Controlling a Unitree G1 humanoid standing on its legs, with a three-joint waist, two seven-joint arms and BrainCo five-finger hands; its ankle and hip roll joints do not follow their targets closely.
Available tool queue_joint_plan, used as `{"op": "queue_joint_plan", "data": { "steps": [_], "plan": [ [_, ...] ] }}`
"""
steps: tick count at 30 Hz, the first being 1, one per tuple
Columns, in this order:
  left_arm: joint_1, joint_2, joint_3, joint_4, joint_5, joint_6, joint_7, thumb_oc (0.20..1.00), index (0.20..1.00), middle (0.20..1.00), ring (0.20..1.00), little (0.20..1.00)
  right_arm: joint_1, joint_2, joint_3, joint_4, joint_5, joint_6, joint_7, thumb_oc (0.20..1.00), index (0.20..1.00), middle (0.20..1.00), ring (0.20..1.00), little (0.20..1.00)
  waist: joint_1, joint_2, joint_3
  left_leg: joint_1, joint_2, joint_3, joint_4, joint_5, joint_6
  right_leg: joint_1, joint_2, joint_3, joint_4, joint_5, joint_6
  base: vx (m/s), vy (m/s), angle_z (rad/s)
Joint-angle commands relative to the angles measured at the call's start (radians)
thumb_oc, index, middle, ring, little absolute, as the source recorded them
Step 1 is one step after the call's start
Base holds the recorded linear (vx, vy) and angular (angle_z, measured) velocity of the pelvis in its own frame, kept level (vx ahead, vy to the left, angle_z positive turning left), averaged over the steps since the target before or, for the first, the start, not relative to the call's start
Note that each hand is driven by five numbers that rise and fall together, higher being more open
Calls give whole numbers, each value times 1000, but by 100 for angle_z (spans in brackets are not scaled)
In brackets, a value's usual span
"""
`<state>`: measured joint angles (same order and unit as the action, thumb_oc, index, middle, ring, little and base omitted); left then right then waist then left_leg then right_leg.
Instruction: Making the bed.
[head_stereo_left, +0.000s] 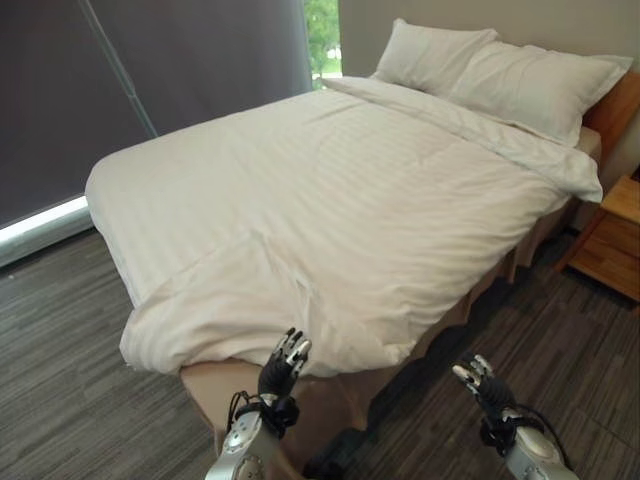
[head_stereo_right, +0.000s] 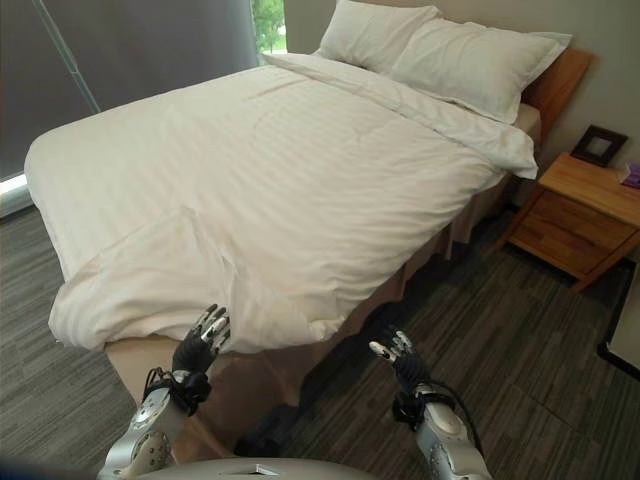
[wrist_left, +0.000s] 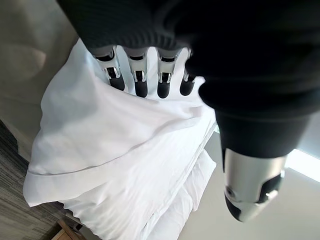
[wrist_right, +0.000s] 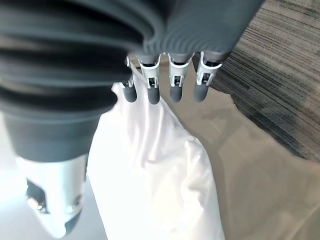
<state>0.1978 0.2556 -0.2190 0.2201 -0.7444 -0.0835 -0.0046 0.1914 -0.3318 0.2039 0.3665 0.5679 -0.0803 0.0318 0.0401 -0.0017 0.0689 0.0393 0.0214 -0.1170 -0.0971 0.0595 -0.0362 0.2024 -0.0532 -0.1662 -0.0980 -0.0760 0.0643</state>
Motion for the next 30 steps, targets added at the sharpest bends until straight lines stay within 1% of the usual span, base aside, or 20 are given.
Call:
{"op": "queue_joint_plan", "data": {
  "steps": [1, 8, 10, 11, 13, 14, 15, 17, 18, 19, 20, 21, 22, 23, 24, 26, 28, 29, 30],
  "plan": [
    [-53, 10, 20, -23, -24, -41, -3, 1000, 1000, 1000, 1000, 1000, -41, 13, -18, -39, 30, -65, 2, 1000, 1000, 1000, 1000, 1000, 18, -31, -18, 55, -26, 9, 33, -49, 30, -70, 4, 76, 87, 34, 18, 0, 0, 0],
    [-56, 7, 14, -13, -20, -38, -5, 1000, 1000, 1000, 1000, 1000, -29, 10, -7, -31, 17, -59, 8, 1000, 1000, 1000, 1000, 1000, 14, -32, -12, 61, -21, 12, 30, -51, 27, -69, 8, 78, 86, 31, 16, -5, -4, 0],
    [-60, 13, 15, -11, -13, -41, -4, 1000, 1000, 1000, 1000, 1000, -35, 6, -4, -39, 15, -59, 9, 1000, 1000, 1000, 1000, 1000, 12, -30, 1, 48, -20, 9, 45, -48, 23, -83, 6, 74, 111, 28, 15, -39, -41, 0],
    [-58, 17, 16, -14, -12, -41, -5, 1000, 1000, 1000, 1000, 1000, -37, 3, -4, -44, 14, -59, 10, 1000, 1000, 1000, 1000, 1000, 11, -27, 4, 44, -19, 3, 38, -39, 20, -89, 8, 69, 114, 28, 14, -48, -41, 4],
    [-53, 33, 18, -32, -1, -45, -8, 1000, 1000, 1000, 1000, 1000, -46, -9, -6, -60, 15, -62, 11, 1000, 1000, 1000, 1000, 1000, 11, -16, 15, 14, -19, -15, 17, -2, 1, -111, 10, 43, 106, 30, 10, -138, -23, 7],
    [-63, 43, 14, -35, 6, -48, -4, 1000, 1000, 1000, 1000, 1000, -59, -21, -8, -64, 12, -67, 7, 1000, 1000, 1000, 1000, 1000, 12, -11, 30, -28, -24, -20, 18, 26, -15, -127, 4, 14, 98, 36, 9, -269, -2, 18],
    [-75, 51, 13, -37, 11, -50, -4, 1000, 1000, 1000, 1000, 1000, -76, -37, -9, -68, 8, -72, 6, 1000, 1000, 1000, 1000, 1000, 16, -8, 47, -70, -33, -22, 25, 42, -24, -151, -4, -8, 99, 39, 8, -289, -5, 77],
    [-80, 59, 10, -44, 15, -55, -7, 1000, 1000, 1000, 1000, 1000, -99, -61, -9, -71, 0, -75, 7, 1000, 1000, 1000, 1000, 1000, 14, -6, 56, -112, -43, -32, 40, 43, -31, -197, -16, -30, 102, 57, 8, -249, -9, 120],
    [-85, 61, 6, -44, 12, -56, -7, 1000, 1000, 1000, 1000, 1000, -113, -72, -9, -62, -3, -75, 4, 1000, 1000, 1000, 1000, 1000, 10, -13, 65, -125, -33, 11, 82, 26, -29, -221, -33, -47, 108, 72, 11, -255, 8, 90],
    [-82, 56, 6, -44, 7, -52, -10, 1000, 1000, 1000, 1000, 1000, -118, -74, -14, -50, -11, -74, -2, 1000, 1000, 1000, 1000, 1000, 2, -20, 59, -124, -15, 64, 113, 2, -22, -237, -50, -68, 104, 83, 14, -209, 23, 95],
    [-73, 49, 7, -42, 1, -46, -15, 1000, 1000, 1000, 1000, 1000, -113, -70, -19, -43, -15, -72, -9, 1000, 1000, 1000, 1000, 1000, -7, -22, 48, -111, 3, 101, 114, -13, -23, -240, -57, -84, 95, 86, 16, -113, 30, 95],
    [-65, 43, 7, -48, -8, -42, -19, 1000, 1000, 1000, 1000, 1000, -108, -66, -25, -42, -12, -71, -11, 1000, 1000, 1000, 1000, 1000, -13, -21, 44, -94, 16, 123, 118, -24, -24, -235, -61, -94, 89, 88, 16, -72, 39, 89],
    [-50, 33, 6, -49, -22, -38, -26, 1000, 1000, 1000, 1000, 1000, -100, -60, -30, -41, -3, -71, -13, 1000, 1000, 1000, 1000, 1000, -21, -20, 47, -57, 46, 164, 139, -40, -32, -222, -67, -108, 80, 95, 15, -84, 66, 60],
    [-38, 25, 7, -49, -27, -32, -34, 1000, 1000, 1000, 1000, 1000, -95, -52, -28, -38, -1, -66, -11, 1000, 1000, 1000, 1000, 1000, -26, -17, 41, -31, 64, 190, 137, -40, -39, -225, -74, -131, 72, 105, 18, -73, 54, 44],
    [-37, 25, 8, -49, -27, -32, -34, 1000, 1000, 1000, 1000, 1000, -95, -52, -28, -39, -1, -66, -11, 1000, 1000, 1000, 1000, 1000, -25, -16, 43, -27, 66, 191, 135, -41, -40, -222, -72, -130, 72, 105, 18, -98, 93, 45],
    [-26, 13, -6, -31, -31, -23, -42, 1000, 1000, 1000, 1000, 1000, -75, -41, -23, -40, 14, -62, -4, 1000, 1000, 1000, 1000, 1000, -36, -10, 36, 28, 97, 243, 132, -56, -48, -226, -79, -144, 82, 102, 23, -102, 121, 22],
    [-28, 7, -23, -19, -33, -16, -47, 1000, 1000, 1000, 1000, 1000, -57, -31, -18, -39, 24, -58, 3, 1000, 1000, 1000, 1000, 1000, -50, 0, 28, 81, 106, 258, 127, -71, -54, -239, -85, -157, 100, 106, 26, -112, 158, 11],
    [-32, 11, -38, -13, -16, -16, -46, 1000, 1000, 1000, 1000, 1000, -48, -30, -14, -38, 22, -56, 6, 1000, 1000, 1000, 1000, 1000, -56, 5, 23, 97, 95, 240, 128, -88, -55, -255, -89, -160, 116, 105, 30, -187, 286, 34],
    [-46, 11, -46, -12, 0, -15, -46, 1000, 1000, 1000, 1000, 1000, -42, -17, -12, -33, 25, -49, 8, 1000, 1000, 1000, 1000, 1000, -76, 14, 18, 116, 64, 238, 43, -113, -34, -276, -95, -151, 125, 132, 43, -182, 291, 33]
  ]
}}
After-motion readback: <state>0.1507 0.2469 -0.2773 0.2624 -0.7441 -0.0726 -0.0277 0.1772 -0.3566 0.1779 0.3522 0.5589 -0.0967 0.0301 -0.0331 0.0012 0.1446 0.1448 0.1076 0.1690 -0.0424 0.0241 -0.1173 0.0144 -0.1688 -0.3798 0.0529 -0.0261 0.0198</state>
